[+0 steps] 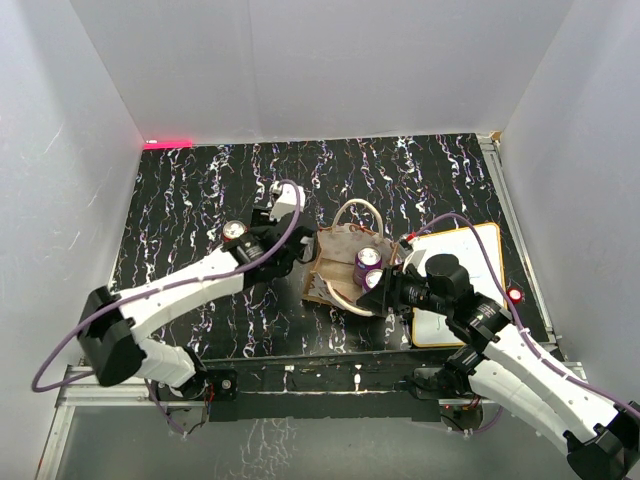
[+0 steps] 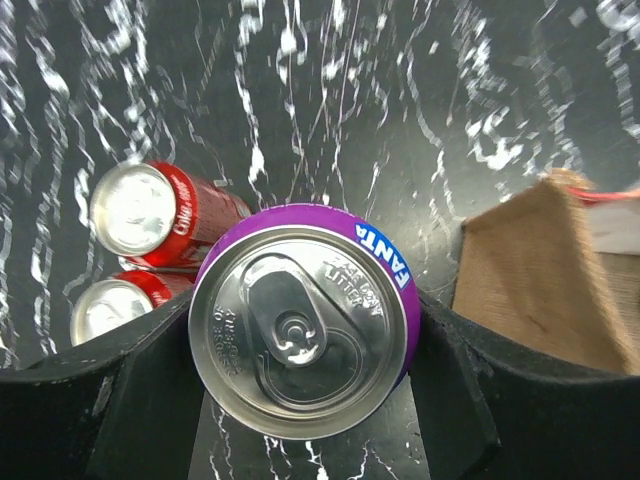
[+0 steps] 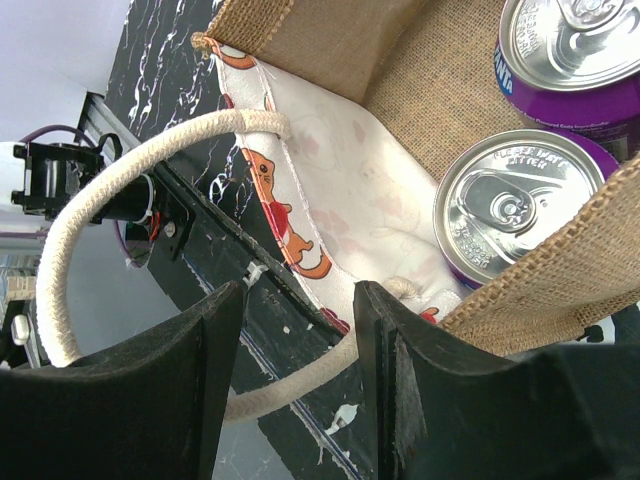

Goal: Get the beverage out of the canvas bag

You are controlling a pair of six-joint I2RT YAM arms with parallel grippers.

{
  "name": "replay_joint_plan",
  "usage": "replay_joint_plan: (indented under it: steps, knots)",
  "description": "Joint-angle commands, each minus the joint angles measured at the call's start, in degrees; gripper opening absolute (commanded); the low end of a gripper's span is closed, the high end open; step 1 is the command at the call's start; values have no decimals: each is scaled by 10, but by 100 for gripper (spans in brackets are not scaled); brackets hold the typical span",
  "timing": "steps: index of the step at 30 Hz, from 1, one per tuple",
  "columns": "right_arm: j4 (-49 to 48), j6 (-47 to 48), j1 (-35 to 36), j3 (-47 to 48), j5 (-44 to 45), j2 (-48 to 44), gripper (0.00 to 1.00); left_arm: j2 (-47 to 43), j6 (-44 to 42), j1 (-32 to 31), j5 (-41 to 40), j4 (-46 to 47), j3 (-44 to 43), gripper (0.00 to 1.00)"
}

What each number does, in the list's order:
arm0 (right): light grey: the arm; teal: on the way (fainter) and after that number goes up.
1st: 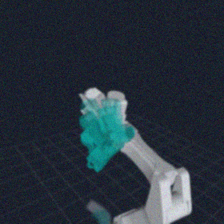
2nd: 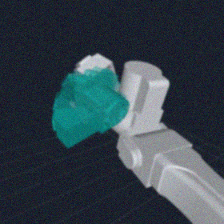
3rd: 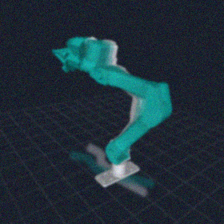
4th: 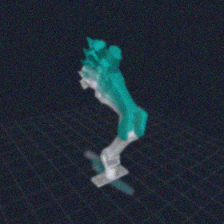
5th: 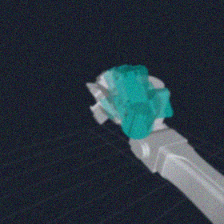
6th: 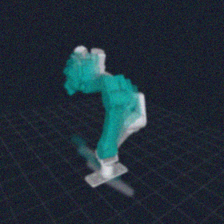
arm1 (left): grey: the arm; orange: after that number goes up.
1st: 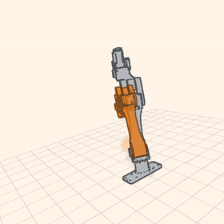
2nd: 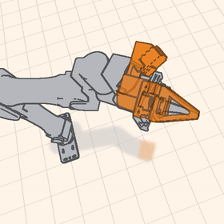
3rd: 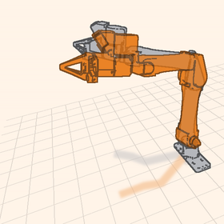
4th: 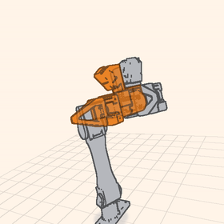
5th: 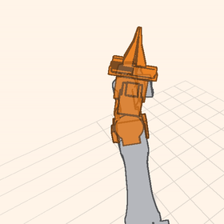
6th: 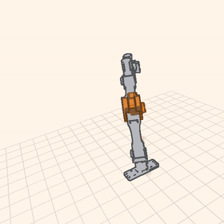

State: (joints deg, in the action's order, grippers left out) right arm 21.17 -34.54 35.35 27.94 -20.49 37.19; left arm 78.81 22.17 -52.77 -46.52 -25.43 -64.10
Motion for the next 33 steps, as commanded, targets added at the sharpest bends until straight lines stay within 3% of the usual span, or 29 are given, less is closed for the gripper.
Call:
replay_joint_plan:
  steps: [1,13,33]
  knots:
    - [18,14,-2,9,33,-5,52,59,61,78,101,-26,-37,0]
    - [22,12,-1,7,36,-13,52,139,56,107,125,7,-47,0]
    - [17,15,-1,6,39,-3,52,92,29,149,127,144,58,3]
